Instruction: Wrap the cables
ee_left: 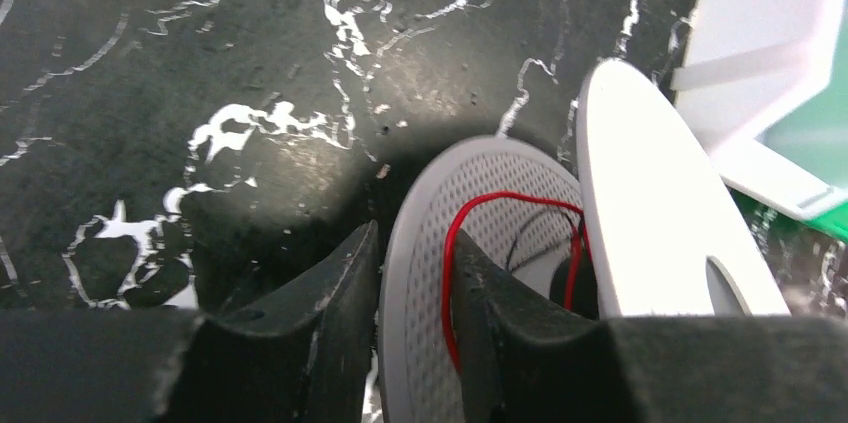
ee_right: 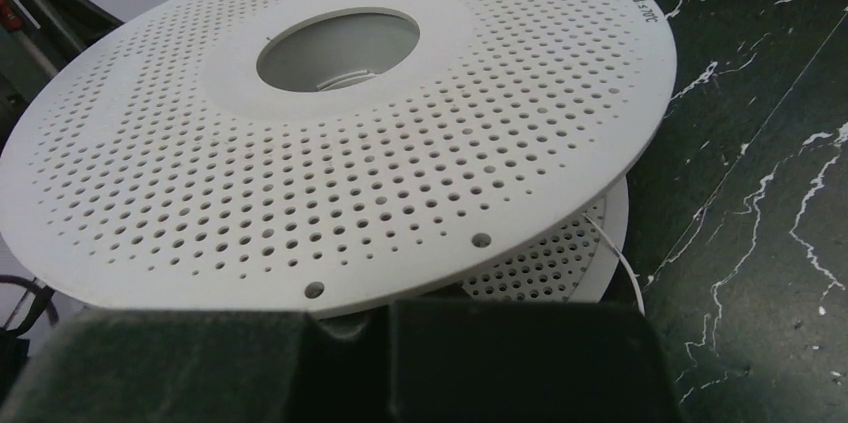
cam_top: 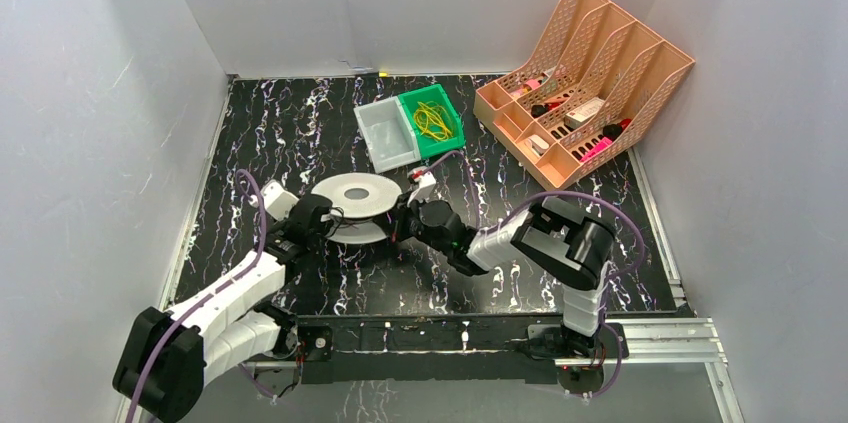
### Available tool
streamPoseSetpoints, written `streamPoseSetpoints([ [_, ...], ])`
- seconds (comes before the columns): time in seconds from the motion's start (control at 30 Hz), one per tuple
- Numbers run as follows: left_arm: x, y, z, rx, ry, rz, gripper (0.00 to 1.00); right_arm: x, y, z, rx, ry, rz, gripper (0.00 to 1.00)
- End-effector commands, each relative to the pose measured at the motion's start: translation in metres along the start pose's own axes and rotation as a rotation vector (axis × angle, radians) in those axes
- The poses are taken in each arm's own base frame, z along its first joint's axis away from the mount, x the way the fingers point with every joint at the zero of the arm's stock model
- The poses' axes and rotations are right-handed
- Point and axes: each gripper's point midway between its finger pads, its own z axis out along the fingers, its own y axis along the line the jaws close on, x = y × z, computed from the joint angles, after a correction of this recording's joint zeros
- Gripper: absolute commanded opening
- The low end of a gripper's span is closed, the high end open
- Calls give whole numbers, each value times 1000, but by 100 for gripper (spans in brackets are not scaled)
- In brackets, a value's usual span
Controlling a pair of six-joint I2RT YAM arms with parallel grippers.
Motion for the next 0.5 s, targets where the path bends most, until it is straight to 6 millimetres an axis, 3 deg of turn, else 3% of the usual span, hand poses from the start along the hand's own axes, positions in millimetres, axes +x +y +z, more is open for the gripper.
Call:
streamPoseSetpoints([
  [0.0,49,0,-10,61,222,127,34,15,19,15,-50,45,-8,0],
  [0.47,46,4,-25,74,248,97,49,33,-7,30,53,65,-23,0],
])
